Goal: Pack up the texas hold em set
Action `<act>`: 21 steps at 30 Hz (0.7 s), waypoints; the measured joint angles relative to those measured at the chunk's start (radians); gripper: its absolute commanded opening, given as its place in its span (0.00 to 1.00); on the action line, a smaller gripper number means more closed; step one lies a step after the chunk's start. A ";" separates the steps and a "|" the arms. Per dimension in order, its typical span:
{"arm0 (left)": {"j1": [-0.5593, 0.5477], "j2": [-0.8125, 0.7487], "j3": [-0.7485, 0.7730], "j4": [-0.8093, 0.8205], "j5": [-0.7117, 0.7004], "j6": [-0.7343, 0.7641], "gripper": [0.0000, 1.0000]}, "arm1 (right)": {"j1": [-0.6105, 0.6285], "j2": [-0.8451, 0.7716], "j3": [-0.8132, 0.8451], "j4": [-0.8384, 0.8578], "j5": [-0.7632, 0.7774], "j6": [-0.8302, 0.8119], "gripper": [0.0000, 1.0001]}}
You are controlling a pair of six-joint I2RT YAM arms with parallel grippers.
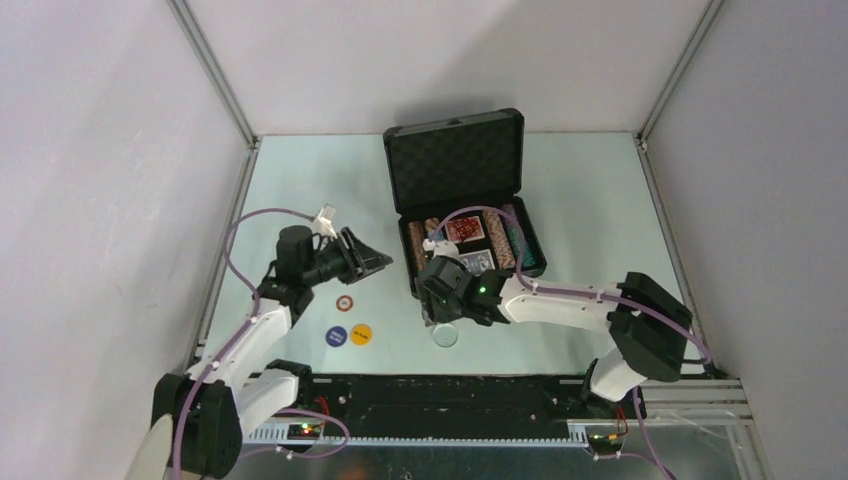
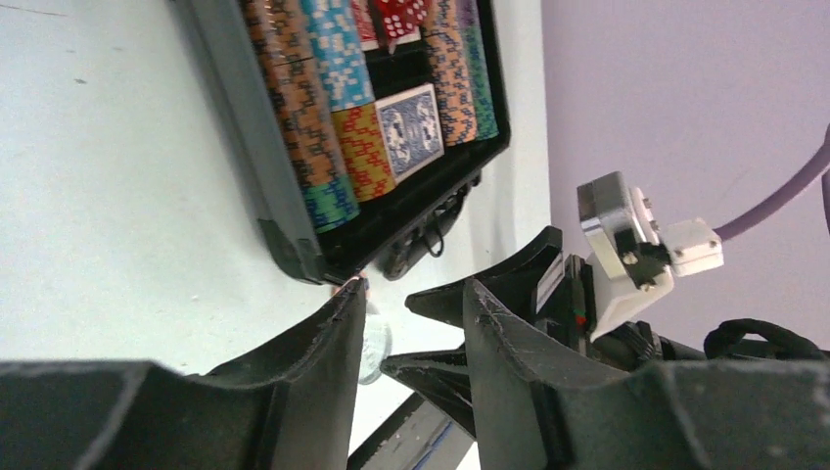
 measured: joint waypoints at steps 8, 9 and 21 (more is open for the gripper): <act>0.041 -0.005 0.000 -0.069 0.010 0.036 0.47 | -0.005 0.135 0.012 0.017 0.010 -0.001 0.65; 0.041 -0.005 0.000 -0.071 0.010 0.039 0.47 | -0.005 0.148 0.018 0.014 0.013 -0.002 0.65; 0.042 -0.005 0.000 -0.078 0.012 0.042 0.47 | -0.003 0.244 0.116 -0.042 0.106 0.000 0.65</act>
